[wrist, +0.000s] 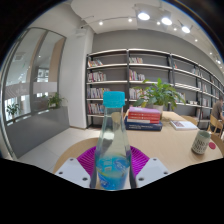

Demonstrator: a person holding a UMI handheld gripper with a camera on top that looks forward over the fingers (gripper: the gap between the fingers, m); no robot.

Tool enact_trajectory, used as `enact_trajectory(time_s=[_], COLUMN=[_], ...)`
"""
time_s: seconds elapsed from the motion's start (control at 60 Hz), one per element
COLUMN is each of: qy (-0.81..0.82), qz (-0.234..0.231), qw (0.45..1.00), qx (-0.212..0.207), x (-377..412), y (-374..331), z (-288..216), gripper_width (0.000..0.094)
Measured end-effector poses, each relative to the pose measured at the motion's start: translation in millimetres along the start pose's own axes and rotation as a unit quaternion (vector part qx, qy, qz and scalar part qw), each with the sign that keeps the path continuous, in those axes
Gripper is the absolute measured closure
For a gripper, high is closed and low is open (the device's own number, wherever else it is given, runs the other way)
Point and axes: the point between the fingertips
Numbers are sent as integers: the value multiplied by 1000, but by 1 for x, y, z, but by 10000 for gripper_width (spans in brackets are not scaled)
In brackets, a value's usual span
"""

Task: Pour water

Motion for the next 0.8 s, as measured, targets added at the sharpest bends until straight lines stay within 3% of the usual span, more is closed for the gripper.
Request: enact_trajectory(time_s=[0.1,0.383,0.617,0.8], qy=[-2,31,208,417], qz=[-6,-24,-3,1], qw=[1000,999,978,908], qx=[-10,2,11,27], x=[0,-6,-82,-165], y=[2,8,15,28], z=[-2,-8,-60,-79], gripper_width=[567,569,569,568])
Point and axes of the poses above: the point between the fingertips, and its own axes, seen from behind it with the camera up: x to the left, z down, y forward, the way the camera looks
